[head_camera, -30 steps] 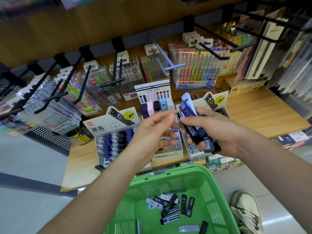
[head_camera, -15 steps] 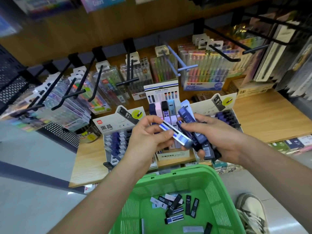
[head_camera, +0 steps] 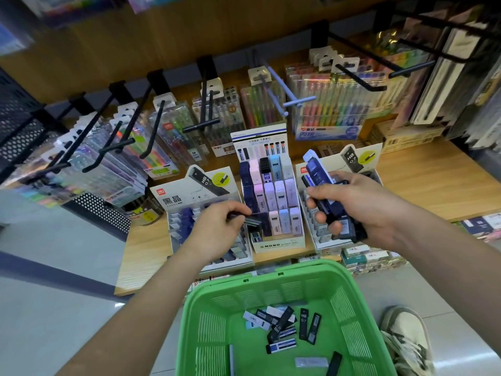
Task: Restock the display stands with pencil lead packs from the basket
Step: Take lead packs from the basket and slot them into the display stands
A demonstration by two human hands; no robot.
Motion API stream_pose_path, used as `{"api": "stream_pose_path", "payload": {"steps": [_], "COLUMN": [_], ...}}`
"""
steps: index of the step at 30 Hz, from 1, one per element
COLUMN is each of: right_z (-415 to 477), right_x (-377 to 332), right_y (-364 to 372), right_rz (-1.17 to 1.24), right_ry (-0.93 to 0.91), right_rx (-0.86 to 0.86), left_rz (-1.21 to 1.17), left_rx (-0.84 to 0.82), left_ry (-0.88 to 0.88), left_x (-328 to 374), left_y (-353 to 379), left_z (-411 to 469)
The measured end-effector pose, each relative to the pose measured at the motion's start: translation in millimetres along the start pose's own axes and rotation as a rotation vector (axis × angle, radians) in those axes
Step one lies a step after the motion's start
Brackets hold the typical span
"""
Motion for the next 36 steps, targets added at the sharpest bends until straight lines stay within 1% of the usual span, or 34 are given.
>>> {"api": "stream_pose_path", "payload": {"steps": [1,3,5,9,16,19,23,27,29,31,34,36], "right_z": [0,0,-1,-1,0,0,-1,-1,-1,0,3,5], "right_x": [1,0,-1,-4,-4,-2,-3,-1,-1,0,4,6], "right_y": [1,2,4,3,3,1,-2,-3,-5,-5,-1,2], "right_rz": [0.007,0.024,0.034,0.035,0.034,0.047,0.061,0.026,0.008,-0.022,-0.051,-0.065], "right_ry": [0.003,0.003,-0.002,-0.013,-0.015,0.002,0.018,0.038,0.040,0.037,0.033,0.033], "right_rx": [-0.001,-0.009,-0.015,-0.007,0.002,0.031,0.048,0.041,0.048,0.046,0.049,0.057], "left_rz": [0.087,0.215,0.319,0.484,0.606,0.606,0.460,0.357,0.255,0.044,-0.431,-0.591], "left_rx": [-0.018,0.017,0.060,0.051,0.040,0.045,0.108,0.071,0.085,0.098,0.029,0.000], "left_ry": [0.020,0.037,0.064,0.162,0.302,0.315,0.223,0.189,0.157,0.079,-0.051,-0.074], "left_x": [-2,-5,-4,-1,5,8,3,1,4,7,14,23], "left_y": [6,10,13,29,50,51,40,34,24,14,12,10], "left_z": [1,3,4,7,8,9,11,19,22,24,22,20]}}
Point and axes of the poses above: each hand's wrist, its own z-axis towards the middle knuckle, its own y-axis out of the palm, x = y × z, the point moved 9 cm from there along z, towards the middle knuckle, and after that the axes turned 7 degrees about z, right-handed, at the moved point
